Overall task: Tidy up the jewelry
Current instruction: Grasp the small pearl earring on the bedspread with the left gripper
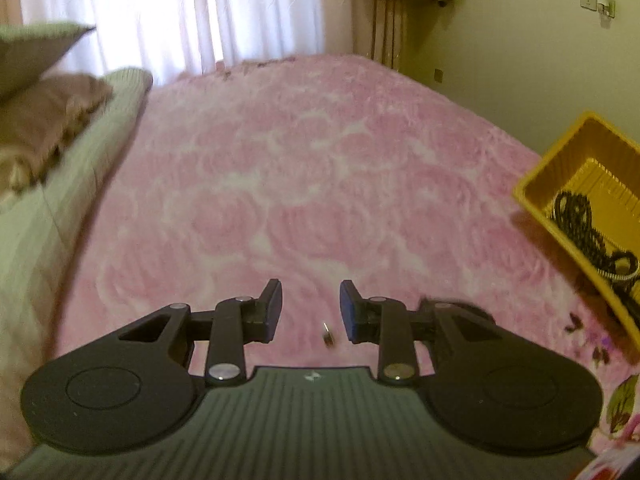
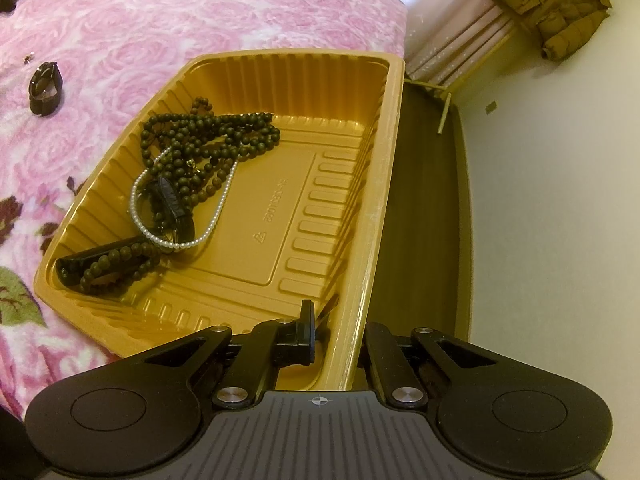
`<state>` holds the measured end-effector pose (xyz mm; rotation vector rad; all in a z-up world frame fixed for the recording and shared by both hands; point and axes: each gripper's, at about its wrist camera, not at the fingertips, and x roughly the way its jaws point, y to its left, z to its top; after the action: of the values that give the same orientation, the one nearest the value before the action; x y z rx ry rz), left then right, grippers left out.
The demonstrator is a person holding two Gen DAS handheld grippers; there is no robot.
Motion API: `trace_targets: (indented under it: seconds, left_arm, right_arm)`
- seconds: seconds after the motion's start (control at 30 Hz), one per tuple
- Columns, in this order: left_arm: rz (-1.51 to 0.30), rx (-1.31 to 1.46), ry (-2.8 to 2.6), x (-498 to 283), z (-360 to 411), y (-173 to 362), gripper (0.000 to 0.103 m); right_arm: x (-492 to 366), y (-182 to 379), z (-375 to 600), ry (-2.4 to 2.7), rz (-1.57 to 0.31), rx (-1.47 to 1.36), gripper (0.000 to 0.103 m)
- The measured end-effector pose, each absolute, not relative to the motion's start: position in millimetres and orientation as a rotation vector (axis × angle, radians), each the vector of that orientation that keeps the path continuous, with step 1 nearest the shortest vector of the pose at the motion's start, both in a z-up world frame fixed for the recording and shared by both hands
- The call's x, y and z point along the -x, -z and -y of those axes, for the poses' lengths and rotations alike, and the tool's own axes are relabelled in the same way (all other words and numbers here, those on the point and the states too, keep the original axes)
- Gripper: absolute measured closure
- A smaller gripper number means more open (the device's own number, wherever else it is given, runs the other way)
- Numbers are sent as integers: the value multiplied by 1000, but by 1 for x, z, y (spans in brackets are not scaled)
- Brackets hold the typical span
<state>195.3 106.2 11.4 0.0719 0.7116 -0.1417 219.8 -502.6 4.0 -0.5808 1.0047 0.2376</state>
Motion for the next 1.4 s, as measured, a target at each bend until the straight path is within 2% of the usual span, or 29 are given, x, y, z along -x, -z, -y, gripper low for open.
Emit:
trace_targets:
  seconds: [0.23, 0.73, 1.03, 1.07, 1.4]
  left_arm:
    - [-713, -43, 137, -189, -92, 34, 75]
    - [-680, -32, 57, -207, -82, 70, 75]
    - [-672, -6, 40, -215, -89, 76, 92]
    - [-670, -7, 38, -215, -89, 76, 96]
    - [-620, -43, 53, -199, -82, 54, 96]
  right_arm:
    - [-220, -5, 502, -237, -1007, 579, 98]
    - [-221, -2, 504, -237, -1012, 574, 98]
    - [-220, -2, 504, -237, -1011, 576, 98]
    - [-221, -2, 504, -237, -1011, 576, 98]
    - [-221, -2, 504, -238, -1012, 575, 98]
